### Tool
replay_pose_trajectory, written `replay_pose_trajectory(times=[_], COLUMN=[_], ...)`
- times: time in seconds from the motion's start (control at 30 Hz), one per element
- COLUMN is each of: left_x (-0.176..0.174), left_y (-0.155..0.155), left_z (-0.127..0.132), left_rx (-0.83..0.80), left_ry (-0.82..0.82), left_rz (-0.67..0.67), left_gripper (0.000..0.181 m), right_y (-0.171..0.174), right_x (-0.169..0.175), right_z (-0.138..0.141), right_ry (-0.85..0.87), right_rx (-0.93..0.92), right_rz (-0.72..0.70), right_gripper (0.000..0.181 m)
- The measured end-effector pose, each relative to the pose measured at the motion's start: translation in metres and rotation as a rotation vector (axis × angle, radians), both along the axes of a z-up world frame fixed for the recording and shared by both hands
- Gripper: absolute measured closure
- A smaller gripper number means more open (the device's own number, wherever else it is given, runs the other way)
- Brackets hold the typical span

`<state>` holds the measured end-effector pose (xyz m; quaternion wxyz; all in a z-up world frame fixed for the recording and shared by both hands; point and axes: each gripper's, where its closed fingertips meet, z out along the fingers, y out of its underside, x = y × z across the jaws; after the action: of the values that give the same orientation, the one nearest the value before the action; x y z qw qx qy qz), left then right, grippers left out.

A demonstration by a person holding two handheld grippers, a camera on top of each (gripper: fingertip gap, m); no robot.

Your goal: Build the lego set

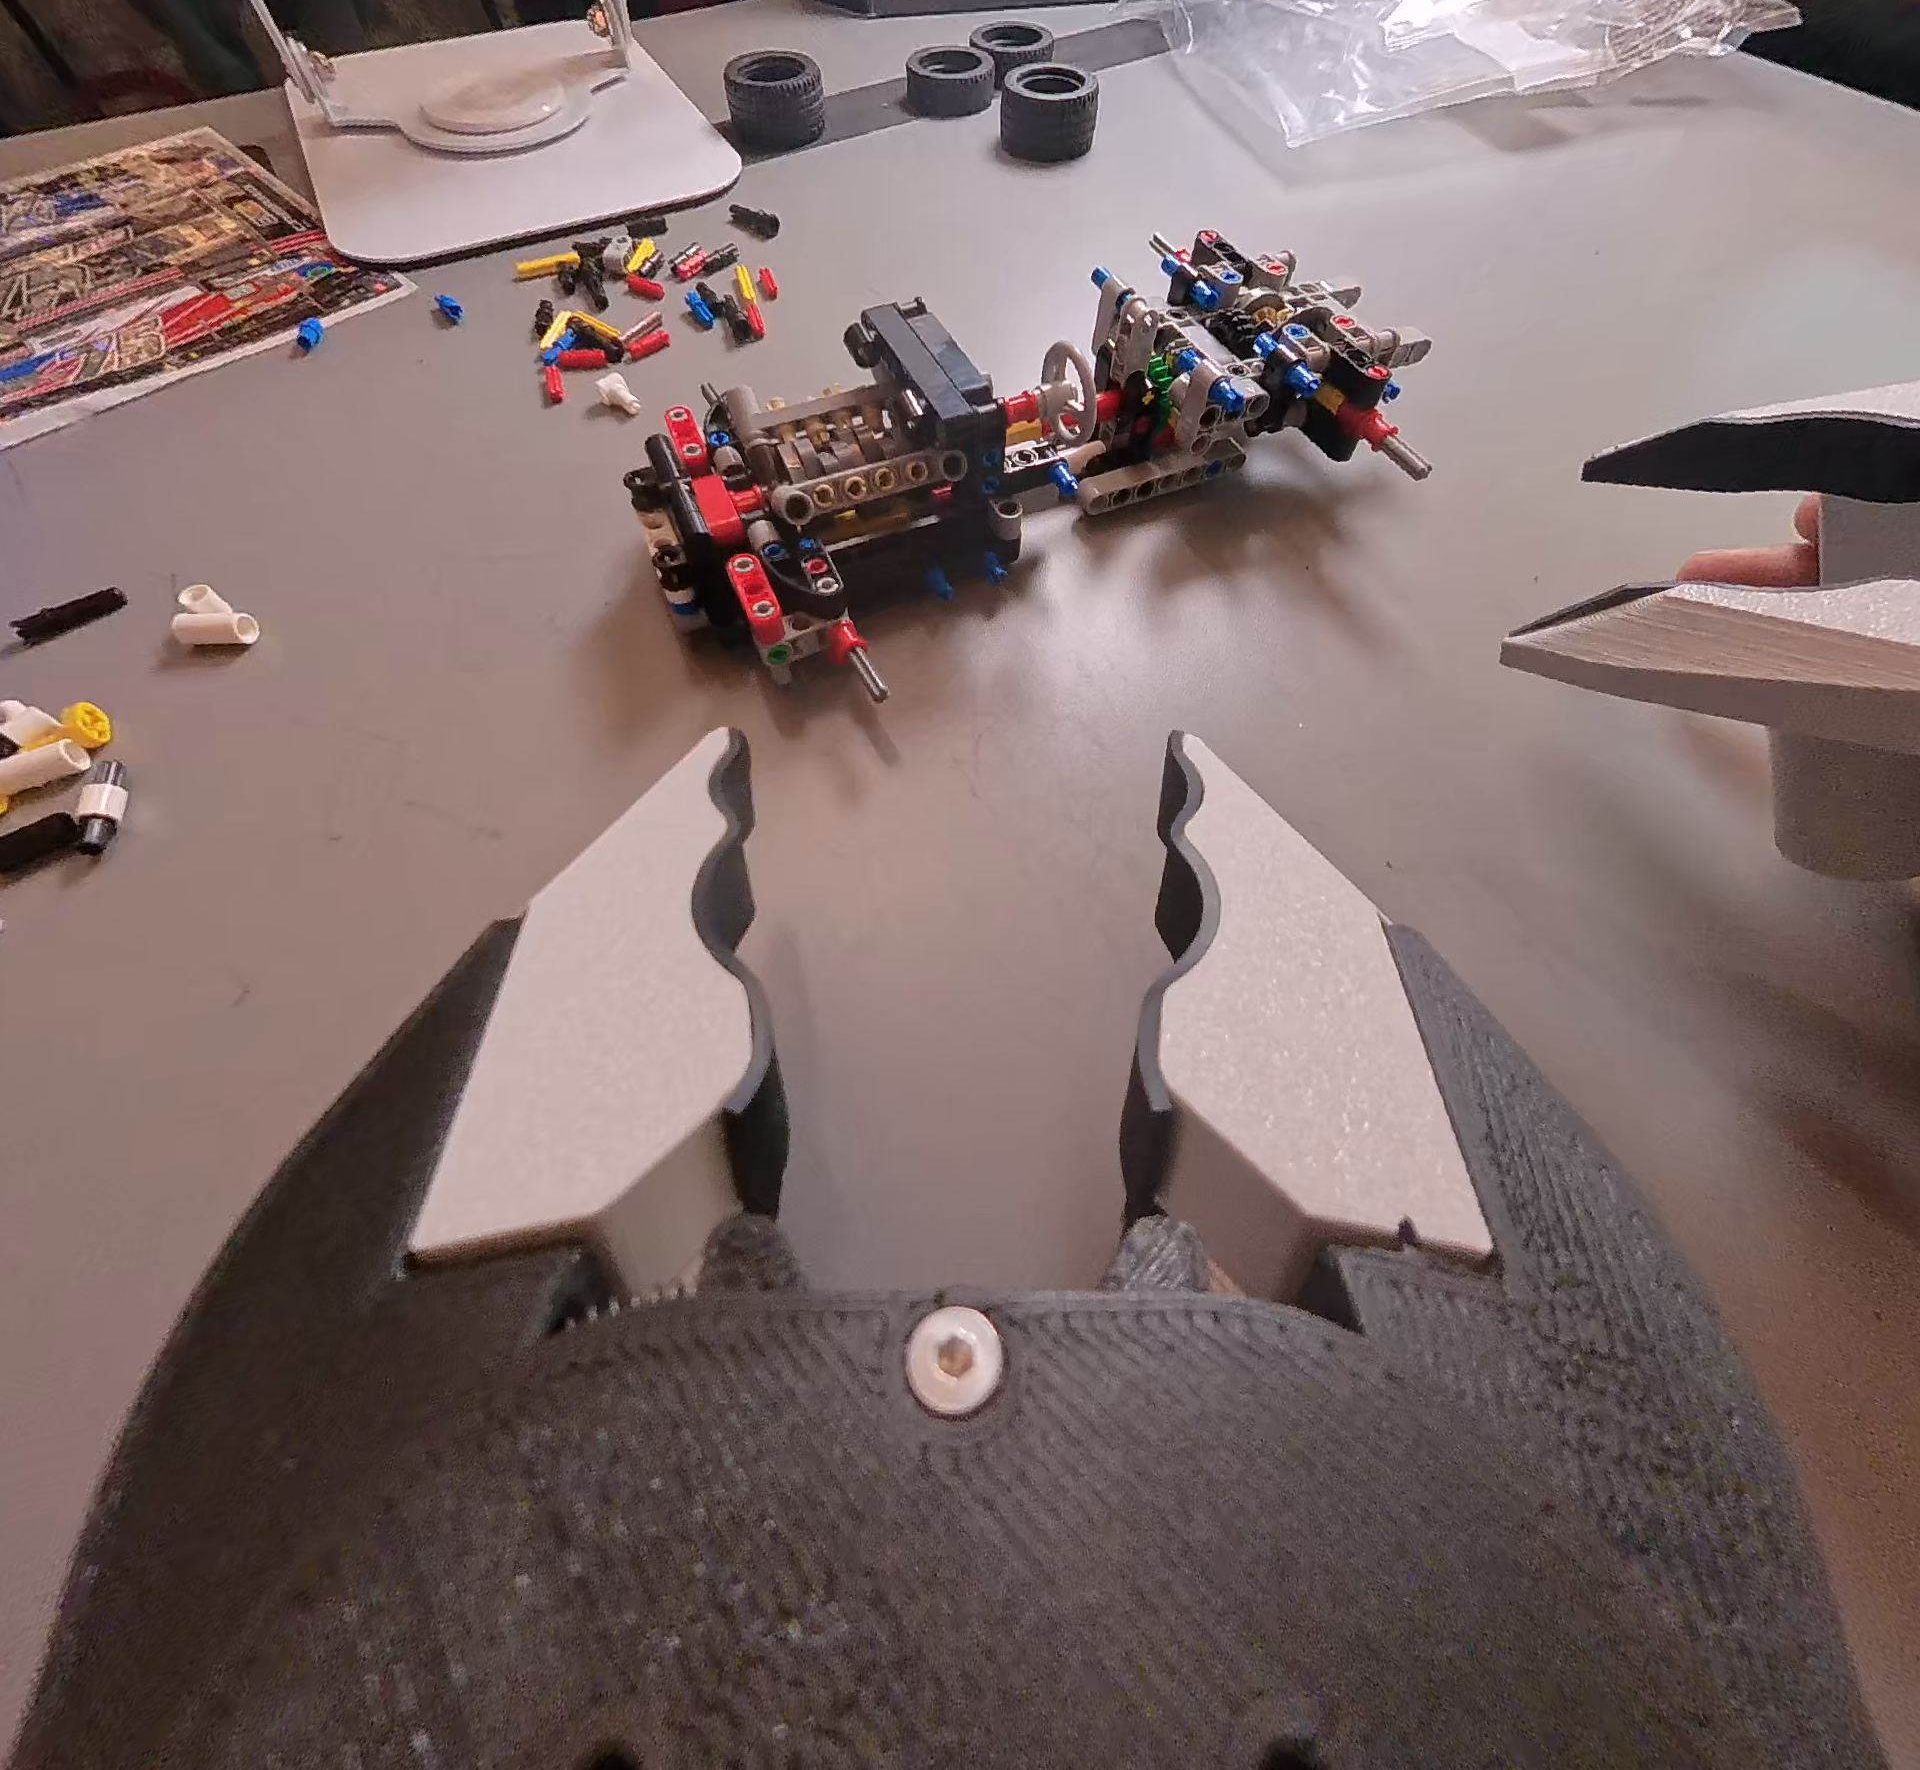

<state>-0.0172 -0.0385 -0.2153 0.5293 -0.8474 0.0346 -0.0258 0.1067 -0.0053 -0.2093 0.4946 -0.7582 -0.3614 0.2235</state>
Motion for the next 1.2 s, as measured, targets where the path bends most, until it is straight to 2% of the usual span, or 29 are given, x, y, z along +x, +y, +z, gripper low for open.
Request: replay_pose_trajectory(times=[0.1, 0.2, 0.3, 0.43, 0.53, 0.63, 0.77, 0.9, 1.0, 1.2], left_x=[0.0, 0.005, 0.009, -0.003, -0.019, -0.038, -0.053, -0.065, -0.073, -0.083], left_y=[0.001, -0.001, -0.001, 0.015, 0.044, 0.087, 0.151, 0.205, 0.221, 0.228], left_z=[0.002, 0.019, 0.061, 0.135, 0.177, 0.2, 0.203, 0.185, 0.178, 0.175], left_rx=[0.008, 0.037, 0.125, 0.286, 0.363, 0.407, 0.417, 0.38, 0.366, 0.367], left_ry=[0.005, 0.01, 0.038, 0.116, 0.142, 0.156, 0.157, 0.15, 0.147, 0.149], left_rz=[-0.005, -0.03, -0.063, -0.067, -0.048, -0.013, 0.012, 0.029, 0.034, 0.042], left_gripper=[0.104, 0.104, 0.107, 0.115, 0.117, 0.117, 0.118, 0.118, 0.119, 0.12], right_y=[0.002, 0.009, 0.024, 0.068, 0.116, 0.168, 0.227, 0.262, 0.273, 0.284], right_x=[-0.002, -0.004, -0.008, -0.021, -0.038, -0.056, -0.077, -0.091, -0.092, -0.09], right_z=[0.004, 0.028, 0.073, 0.141, 0.185, 0.209, 0.21, 0.196, 0.188, 0.181], right_ry=[-0.001, 0.027, 0.068, 0.143, 0.226, 0.269, 0.299, 0.28, 0.261, 0.259], right_rx=[0.01, 0.056, 0.154, 0.323, 0.398, 0.431, 0.396, 0.356, 0.355, 0.342], right_rz=[0.007, 0.015, 0.024, 0.025, 0.005, -0.024, -0.071, -0.092, -0.095, -0.101], right_gripper=[0.122, 0.123, 0.126, 0.129, 0.125, 0.123, 0.124, 0.124, 0.125, 0.126])
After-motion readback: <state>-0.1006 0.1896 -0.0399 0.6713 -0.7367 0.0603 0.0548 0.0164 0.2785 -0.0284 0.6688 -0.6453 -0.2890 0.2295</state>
